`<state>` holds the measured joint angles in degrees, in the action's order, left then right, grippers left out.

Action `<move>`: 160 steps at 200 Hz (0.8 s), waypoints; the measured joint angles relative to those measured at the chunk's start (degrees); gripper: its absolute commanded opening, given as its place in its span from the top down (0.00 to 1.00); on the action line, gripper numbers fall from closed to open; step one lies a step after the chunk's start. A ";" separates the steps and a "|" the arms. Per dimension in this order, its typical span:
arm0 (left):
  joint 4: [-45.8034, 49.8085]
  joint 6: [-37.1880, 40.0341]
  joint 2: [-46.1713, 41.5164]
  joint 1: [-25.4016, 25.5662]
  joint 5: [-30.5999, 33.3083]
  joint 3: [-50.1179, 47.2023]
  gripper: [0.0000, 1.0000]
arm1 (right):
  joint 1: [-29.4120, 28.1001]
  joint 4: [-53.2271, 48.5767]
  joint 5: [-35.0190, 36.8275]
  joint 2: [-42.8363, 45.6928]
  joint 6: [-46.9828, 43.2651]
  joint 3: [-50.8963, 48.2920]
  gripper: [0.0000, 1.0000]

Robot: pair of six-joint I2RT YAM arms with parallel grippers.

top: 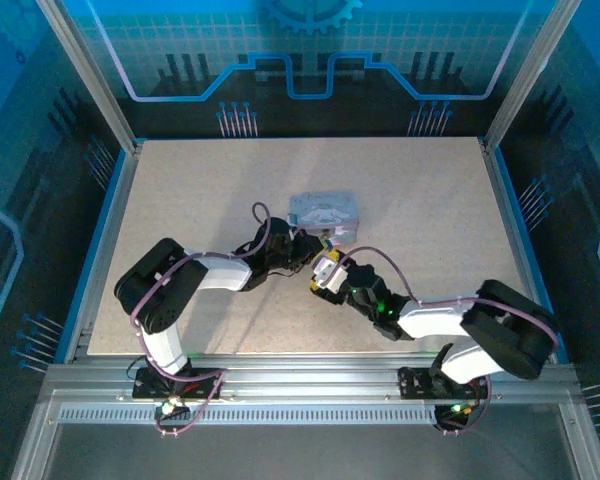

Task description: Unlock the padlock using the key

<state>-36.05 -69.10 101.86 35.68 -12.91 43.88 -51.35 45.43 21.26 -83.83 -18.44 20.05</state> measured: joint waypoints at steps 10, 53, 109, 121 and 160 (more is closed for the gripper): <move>0.37 0.00 -0.28 -0.11 -0.02 0.00 0.95 | -0.02 2.27 1.90 -2.21 0.44 -0.63 0.37; 1.57 0.02 -0.46 -0.26 -0.04 0.00 0.95 | 0.02 8.98 6.62 -5.44 1.38 -2.38 0.37; 1.95 0.04 -0.46 -0.26 -0.04 0.00 0.95 | 1.55 10.40 7.04 -5.16 4.09 -2.38 0.47; 1.95 0.04 -0.46 -0.26 -0.04 0.00 0.95 | 1.75 10.51 7.04 -5.20 4.44 -2.38 0.48; 1.95 0.04 -0.46 -0.26 -0.04 0.00 0.96 | 2.56 12.33 6.97 -7.04 5.01 -2.25 0.52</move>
<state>-34.11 -69.06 101.41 35.42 -12.95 43.88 -48.80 57.76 28.23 -90.87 -13.43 17.80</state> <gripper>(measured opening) 0.052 0.482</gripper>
